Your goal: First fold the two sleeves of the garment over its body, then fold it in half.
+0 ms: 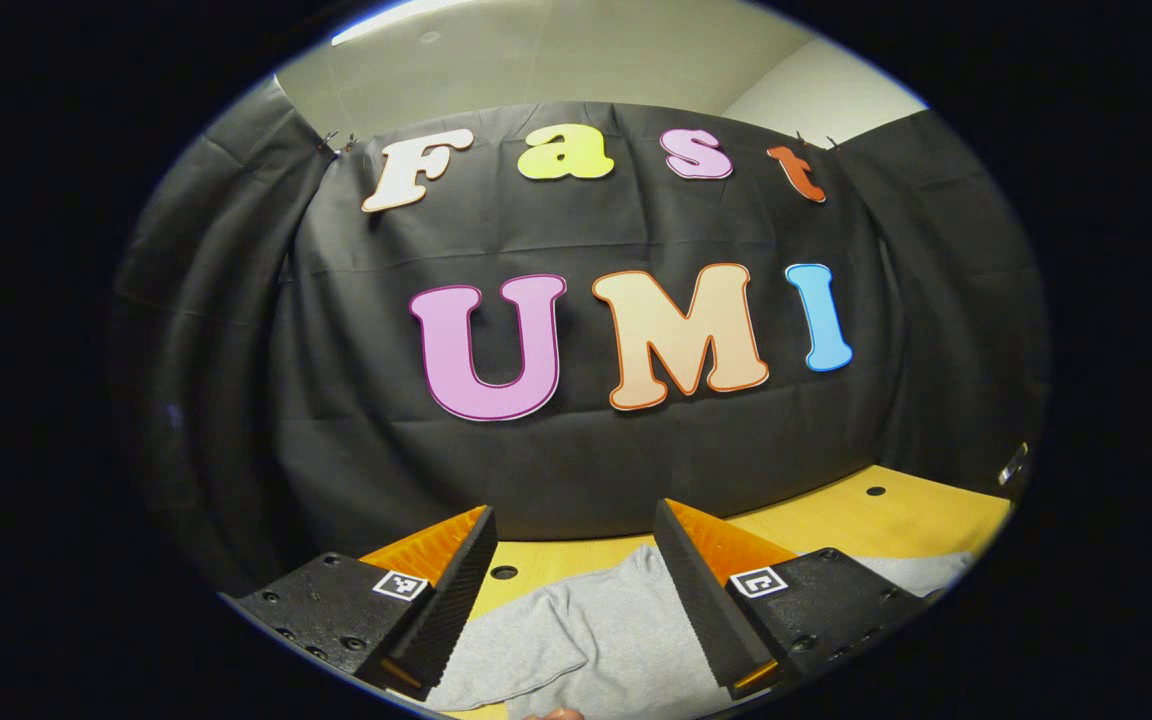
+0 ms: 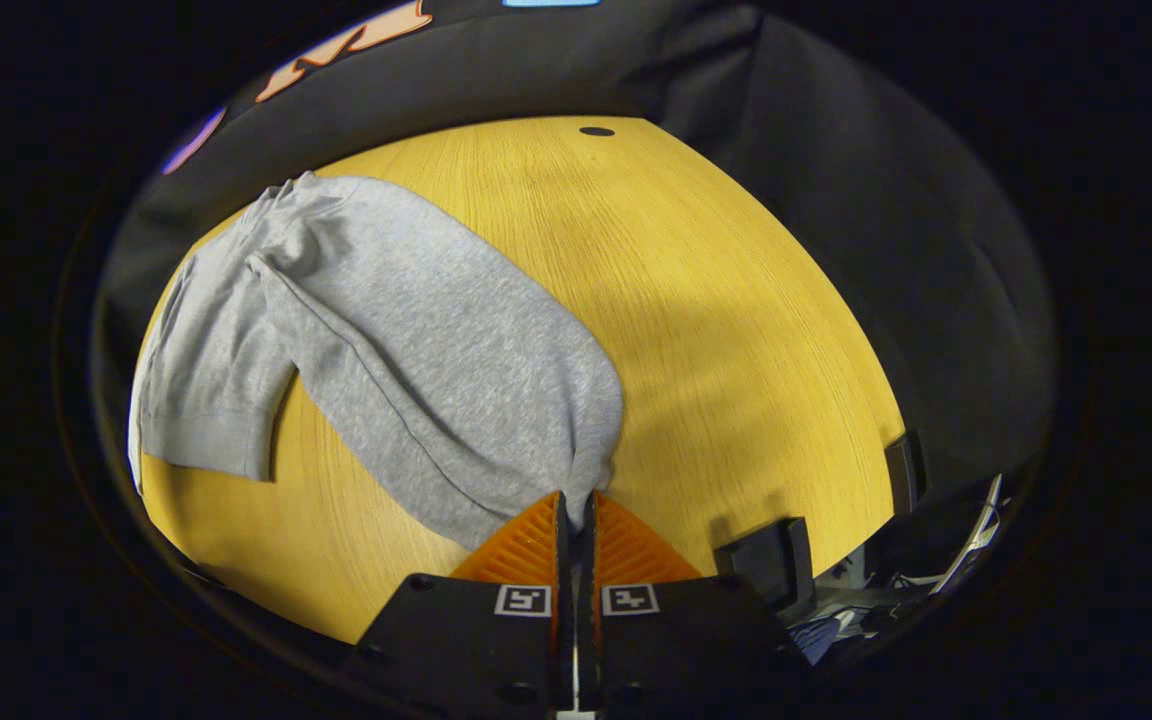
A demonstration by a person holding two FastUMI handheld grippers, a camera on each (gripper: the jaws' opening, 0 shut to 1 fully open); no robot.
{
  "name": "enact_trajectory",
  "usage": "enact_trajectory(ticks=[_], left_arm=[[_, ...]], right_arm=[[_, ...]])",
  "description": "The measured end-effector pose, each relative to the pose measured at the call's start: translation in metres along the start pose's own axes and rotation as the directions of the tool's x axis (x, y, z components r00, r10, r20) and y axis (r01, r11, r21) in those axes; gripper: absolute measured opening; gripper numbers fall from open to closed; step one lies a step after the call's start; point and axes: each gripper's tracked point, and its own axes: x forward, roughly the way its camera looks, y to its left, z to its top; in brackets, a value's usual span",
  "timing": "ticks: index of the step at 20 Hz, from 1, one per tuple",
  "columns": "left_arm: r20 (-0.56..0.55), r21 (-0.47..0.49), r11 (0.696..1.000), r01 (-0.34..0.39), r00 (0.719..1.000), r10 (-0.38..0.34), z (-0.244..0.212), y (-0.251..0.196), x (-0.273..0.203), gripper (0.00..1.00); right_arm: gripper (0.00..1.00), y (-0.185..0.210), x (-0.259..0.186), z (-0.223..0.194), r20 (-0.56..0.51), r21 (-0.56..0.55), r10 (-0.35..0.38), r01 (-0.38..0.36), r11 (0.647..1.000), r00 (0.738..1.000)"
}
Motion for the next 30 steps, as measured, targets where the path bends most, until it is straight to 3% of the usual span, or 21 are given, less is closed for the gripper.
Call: enact_trajectory(ticks=[7,11,14,30], left_arm=[[-0.01,-0.005,1.0,-0.023,1.0,0.022,-0.004,0.014,-0.007,0.93],[-0.003,0.001,0.999,-0.047,0.999,0.047,-0.001,0.027,-0.01,0.93],[0.0,-0.002,0.997,-0.073,0.997,0.073,-0.001,0.04,-0.014,0.96],[-0.006,0.03,0.976,-0.214,0.977,0.215,-0.007,0.117,-0.044,0.95]], right_arm=[[0.04,0.019,-0.019,0.052,0.115,0.182,0.094,-0.114,0.977,0.989],[0.04,0.045,-0.032,0.091,0.18,0.211,0.156,-0.193,0.958,0.971],[0.04,0.073,-0.046,0.116,0.222,0.189,0.216,-0.259,0.947,0.951],[0.04,0.225,-0.08,0.208,0.335,0.025,0.428,-0.462,0.886,0.839]])
